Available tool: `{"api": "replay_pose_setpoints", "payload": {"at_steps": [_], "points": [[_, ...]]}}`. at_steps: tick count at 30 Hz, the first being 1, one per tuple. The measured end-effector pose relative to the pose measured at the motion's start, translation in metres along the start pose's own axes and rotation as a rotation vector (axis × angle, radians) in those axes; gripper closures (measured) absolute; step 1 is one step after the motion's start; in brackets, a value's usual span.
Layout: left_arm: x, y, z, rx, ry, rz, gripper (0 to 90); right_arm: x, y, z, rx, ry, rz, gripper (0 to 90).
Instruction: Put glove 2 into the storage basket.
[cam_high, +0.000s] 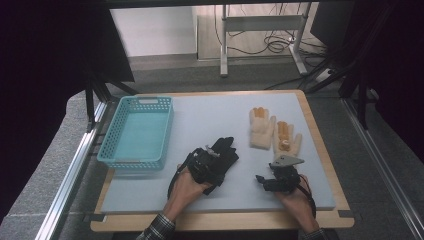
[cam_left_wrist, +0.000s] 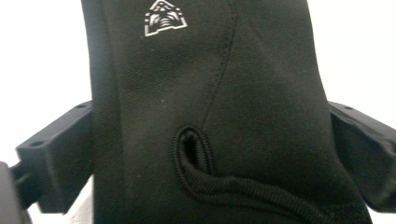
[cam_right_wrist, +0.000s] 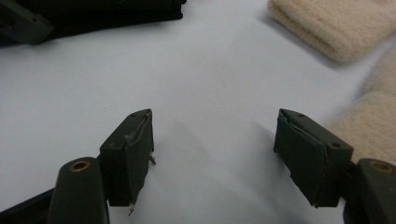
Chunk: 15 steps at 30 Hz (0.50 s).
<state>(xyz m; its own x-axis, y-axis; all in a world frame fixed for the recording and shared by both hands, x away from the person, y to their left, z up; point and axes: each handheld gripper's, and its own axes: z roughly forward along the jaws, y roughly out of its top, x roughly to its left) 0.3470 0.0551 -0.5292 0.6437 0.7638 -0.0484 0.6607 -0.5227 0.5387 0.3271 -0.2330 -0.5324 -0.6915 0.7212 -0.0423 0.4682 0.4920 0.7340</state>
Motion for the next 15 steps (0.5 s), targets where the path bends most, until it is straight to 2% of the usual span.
{"api": "replay_pose_setpoints", "payload": {"at_steps": [4,6,8,10,13,15], "points": [[0.006,0.002,-0.006,0.016,0.004,0.000,16.8,0.000,0.000,0.000,0.000,0.000,0.000,27.7],[0.009,0.002,-0.008,0.007,0.003,0.000,27.6,0.000,0.000,0.000,0.000,0.000,0.000,27.7],[0.016,0.000,-0.012,-0.011,0.000,-0.006,46.0,0.000,0.000,0.000,0.000,0.000,0.000,27.7],[0.021,-0.002,-0.013,-0.018,-0.010,-0.017,56.0,0.000,0.000,0.000,0.000,0.000,0.000,27.7],[0.025,-0.001,-0.016,-0.019,-0.030,-0.011,62.9,0.000,0.000,0.000,0.000,0.000,0.000,27.6],[0.026,0.000,-0.018,-0.024,-0.015,-0.006,65.2,0.000,0.000,0.000,0.000,0.000,0.000,27.6]]}}
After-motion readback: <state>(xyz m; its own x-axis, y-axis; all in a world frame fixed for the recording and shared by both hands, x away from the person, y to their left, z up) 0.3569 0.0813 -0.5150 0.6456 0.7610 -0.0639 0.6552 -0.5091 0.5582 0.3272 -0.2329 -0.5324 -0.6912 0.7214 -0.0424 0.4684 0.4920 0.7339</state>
